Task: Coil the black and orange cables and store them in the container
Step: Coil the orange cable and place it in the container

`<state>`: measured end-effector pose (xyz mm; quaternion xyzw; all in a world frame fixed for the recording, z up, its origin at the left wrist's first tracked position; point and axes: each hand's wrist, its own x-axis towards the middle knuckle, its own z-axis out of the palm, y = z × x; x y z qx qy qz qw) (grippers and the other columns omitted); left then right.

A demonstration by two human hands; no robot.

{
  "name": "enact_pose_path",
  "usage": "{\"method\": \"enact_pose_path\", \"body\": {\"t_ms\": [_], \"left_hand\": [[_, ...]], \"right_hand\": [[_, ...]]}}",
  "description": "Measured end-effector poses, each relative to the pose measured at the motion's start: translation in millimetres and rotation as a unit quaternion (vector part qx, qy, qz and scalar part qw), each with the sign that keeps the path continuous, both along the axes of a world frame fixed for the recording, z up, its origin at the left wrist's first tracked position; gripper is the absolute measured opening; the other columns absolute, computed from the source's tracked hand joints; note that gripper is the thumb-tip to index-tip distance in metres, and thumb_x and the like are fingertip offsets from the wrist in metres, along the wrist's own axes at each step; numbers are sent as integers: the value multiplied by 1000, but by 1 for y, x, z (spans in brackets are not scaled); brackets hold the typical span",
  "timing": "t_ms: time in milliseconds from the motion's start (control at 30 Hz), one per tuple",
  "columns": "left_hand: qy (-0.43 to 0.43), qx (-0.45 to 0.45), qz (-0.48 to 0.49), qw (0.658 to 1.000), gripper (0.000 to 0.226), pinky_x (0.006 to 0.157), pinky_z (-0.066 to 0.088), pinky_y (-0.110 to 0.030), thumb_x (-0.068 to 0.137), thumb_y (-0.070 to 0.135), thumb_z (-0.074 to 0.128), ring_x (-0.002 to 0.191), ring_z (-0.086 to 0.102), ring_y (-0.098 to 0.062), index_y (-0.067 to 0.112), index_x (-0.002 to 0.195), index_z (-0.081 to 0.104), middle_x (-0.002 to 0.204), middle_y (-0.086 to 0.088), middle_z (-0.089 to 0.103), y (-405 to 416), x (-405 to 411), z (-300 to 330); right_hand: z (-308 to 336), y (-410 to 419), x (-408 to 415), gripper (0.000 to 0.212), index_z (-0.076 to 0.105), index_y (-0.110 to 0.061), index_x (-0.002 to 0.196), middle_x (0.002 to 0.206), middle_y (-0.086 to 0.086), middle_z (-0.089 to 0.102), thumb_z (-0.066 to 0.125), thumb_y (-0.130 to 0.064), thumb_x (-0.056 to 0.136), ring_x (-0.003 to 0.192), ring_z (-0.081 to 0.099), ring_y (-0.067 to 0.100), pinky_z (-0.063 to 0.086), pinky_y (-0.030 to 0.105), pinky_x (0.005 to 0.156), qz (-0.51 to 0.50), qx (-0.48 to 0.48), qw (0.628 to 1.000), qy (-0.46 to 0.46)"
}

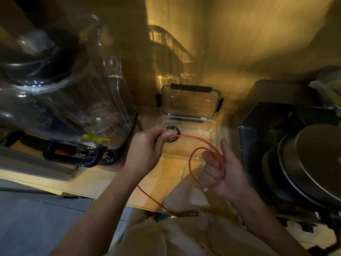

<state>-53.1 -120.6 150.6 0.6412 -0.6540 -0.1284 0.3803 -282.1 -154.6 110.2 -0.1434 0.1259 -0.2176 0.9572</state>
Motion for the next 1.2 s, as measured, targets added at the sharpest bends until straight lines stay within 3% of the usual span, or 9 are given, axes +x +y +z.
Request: {"method": "enact_pose_path", "body": {"t_ms": [167, 333, 433, 667, 833, 1033, 1200], "left_hand": [[-19, 33, -33, 999, 24, 53, 49, -34, 101, 31, 52, 61, 58, -10, 16, 90, 67, 70, 6, 60, -8, -16, 1], [-37, 67, -73, 994, 25, 51, 41, -23, 102, 34, 50, 59, 53, -3, 19, 87, 64, 67, 11, 54, -11, -23, 1], [-43, 105, -84, 990, 28, 52, 43, -28, 102, 36, 49, 59, 55, -8, 18, 85, 62, 67, 4, 58, -8, -20, -3], [-26, 158, -107, 981, 29, 56, 45, -33, 102, 39, 49, 62, 56, -5, 20, 85, 64, 68, 4, 61, -4, -15, -7], [-2, 135, -99, 986, 29, 55, 46, -36, 101, 37, 49, 62, 57, -9, 18, 85, 63, 67, 4, 59, -4, -10, -3], [21, 105, -91, 990, 28, 60, 49, -41, 100, 38, 51, 65, 59, -12, 17, 87, 64, 72, 1, 61, -5, -9, -6], [83, 63, -78, 992, 20, 62, 51, -28, 94, 40, 61, 74, 62, -13, 21, 95, 66, 80, 8, 64, -4, -5, -15]], "right_hand": [[-1, 7, 8, 66, 34, -16, 64, 43, -1, 26, 23, -74, 93, 38, 23, 14, 20, 29, 44, 12, 21, 999, -45], [1, 8, 9, 71, 46, -13, 64, 41, 0, 24, 25, -75, 92, 39, 21, 16, 16, 31, 47, -38, 8, 999, -32], [4, 5, 4, 69, 45, -13, 63, 41, 0, 25, 33, -75, 89, 37, 23, 14, 18, 29, 45, -64, 4, 997, -49], [6, 3, -2, 50, 49, -12, 75, 49, -2, 32, 35, -51, 102, 38, 28, 11, 24, 24, 41, -100, 14, 992, -80], [7, 4, -1, 36, 52, -10, 88, 57, -2, 33, 36, -38, 105, 45, 30, 11, 26, 25, 46, -79, 22, 992, -99], [8, 5, 3, 45, 51, -13, 80, 48, -5, 22, 26, -40, 105, 38, 16, 9, 18, 24, 43, -31, 5, 992, -121], [12, 3, 1, 41, 37, -20, 72, 45, -6, 20, 23, -42, 105, 36, 17, 9, 19, 22, 41, -25, 2, 989, -147]]}}
